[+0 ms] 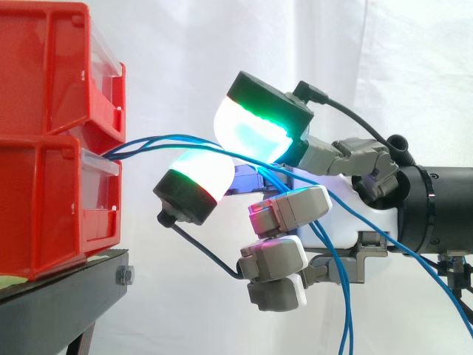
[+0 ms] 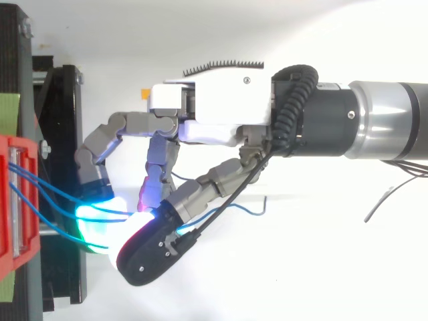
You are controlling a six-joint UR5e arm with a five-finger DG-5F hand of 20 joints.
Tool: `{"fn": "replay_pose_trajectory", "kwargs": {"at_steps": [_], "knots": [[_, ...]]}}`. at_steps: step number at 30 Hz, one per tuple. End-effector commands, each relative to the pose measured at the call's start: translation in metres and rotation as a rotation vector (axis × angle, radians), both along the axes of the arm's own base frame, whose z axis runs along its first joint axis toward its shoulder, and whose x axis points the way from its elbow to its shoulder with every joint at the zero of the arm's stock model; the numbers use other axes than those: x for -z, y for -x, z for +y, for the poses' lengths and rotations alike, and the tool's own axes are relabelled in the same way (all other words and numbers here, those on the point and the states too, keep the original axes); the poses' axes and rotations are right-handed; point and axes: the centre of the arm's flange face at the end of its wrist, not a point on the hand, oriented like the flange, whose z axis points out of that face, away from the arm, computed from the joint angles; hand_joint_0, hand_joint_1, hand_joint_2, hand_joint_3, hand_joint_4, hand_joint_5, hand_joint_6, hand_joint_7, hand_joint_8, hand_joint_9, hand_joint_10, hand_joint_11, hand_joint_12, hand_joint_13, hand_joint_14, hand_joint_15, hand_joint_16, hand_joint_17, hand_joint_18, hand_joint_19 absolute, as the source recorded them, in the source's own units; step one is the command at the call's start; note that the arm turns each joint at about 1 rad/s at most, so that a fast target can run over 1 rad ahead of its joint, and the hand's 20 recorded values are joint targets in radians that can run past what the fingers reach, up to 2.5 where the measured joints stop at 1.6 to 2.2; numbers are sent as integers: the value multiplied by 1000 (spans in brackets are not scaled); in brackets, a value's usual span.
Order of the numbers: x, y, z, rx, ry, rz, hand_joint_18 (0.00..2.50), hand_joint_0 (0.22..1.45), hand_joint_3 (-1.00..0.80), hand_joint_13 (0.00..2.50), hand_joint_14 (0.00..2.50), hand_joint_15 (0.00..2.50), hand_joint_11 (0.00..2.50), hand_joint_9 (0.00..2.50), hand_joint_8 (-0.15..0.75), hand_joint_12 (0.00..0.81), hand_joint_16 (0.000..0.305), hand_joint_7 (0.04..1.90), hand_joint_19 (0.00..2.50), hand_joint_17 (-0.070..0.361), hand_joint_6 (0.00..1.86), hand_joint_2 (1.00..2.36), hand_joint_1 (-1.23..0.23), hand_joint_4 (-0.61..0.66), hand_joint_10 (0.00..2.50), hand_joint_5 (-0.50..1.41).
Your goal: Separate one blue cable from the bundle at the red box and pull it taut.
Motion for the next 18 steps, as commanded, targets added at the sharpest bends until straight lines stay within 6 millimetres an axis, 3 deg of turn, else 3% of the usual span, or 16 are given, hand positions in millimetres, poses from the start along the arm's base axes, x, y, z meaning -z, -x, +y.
{"fn": "replay_pose_trajectory", "kwargs": {"at_steps": [1, 6, 8, 13, 18], "knots": [[0, 0, 0, -1, -1, 0, 1089, 766, -500, 1216, 28, 1022, 1354, 1405, 301, 354, 42, 943, 913, 95, 922, 1000, -922, -143, 12, -135], [0, 0, 0, -1, -1, 0, 1066, 592, -500, 1205, 28, 1034, 1356, 1417, 301, 357, 43, 959, 933, 97, 909, 1000, -970, 2, 13, -127], [0, 0, 0, -3, -1, 0, 1057, 541, -500, 1209, 27, 1036, 1337, 1432, 313, 366, 46, 951, 938, 103, 906, 1000, -874, 16, 14, -124], [0, 0, 1, -6, 0, 5, 1040, 565, -500, 1219, 27, 1046, 1319, 1479, 299, 364, 45, 948, 968, 101, 886, 1000, -578, 10, 14, -118], [1, 1, -1, -4, 0, 6, 1025, 596, -500, 1219, 27, 1043, 1341, 1475, 294, 354, 45, 967, 976, 100, 870, 1000, -471, 20, 16, -117]]}}
